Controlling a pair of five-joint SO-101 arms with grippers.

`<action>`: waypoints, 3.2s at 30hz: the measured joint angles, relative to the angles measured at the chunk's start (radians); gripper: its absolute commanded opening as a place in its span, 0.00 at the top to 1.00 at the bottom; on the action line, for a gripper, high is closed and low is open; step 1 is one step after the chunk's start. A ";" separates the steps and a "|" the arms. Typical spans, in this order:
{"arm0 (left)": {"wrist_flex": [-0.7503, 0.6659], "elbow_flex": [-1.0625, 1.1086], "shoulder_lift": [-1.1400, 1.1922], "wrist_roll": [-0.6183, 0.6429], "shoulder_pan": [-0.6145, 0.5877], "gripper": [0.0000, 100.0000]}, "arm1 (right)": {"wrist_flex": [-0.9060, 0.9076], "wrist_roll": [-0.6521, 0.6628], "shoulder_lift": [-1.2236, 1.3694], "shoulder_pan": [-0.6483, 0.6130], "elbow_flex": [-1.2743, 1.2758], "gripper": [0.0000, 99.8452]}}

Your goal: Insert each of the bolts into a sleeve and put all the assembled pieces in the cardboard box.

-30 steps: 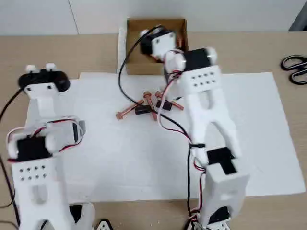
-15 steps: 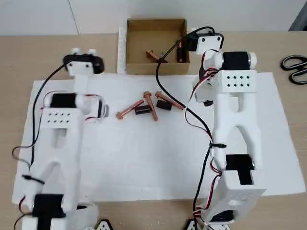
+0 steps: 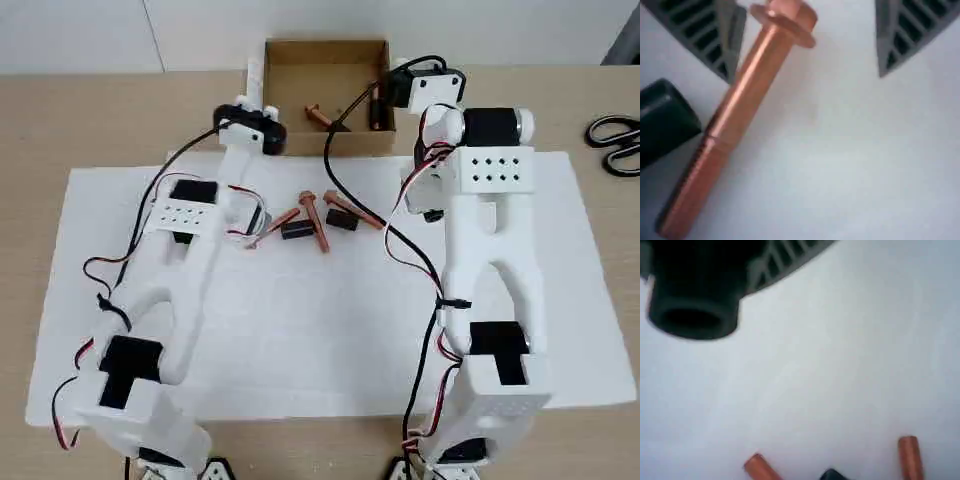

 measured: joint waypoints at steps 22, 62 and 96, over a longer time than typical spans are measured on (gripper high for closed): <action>-0.021 -0.020 0.149 0.000 0.040 0.87 | 0.000 0.000 0.000 0.000 0.006 1.00; 0.390 -0.410 0.161 -0.058 0.066 0.99 | 0.000 0.000 0.000 -0.028 0.006 1.00; 0.764 -0.606 0.167 -1.177 -0.060 0.99 | 0.000 0.000 0.000 -0.028 0.006 1.00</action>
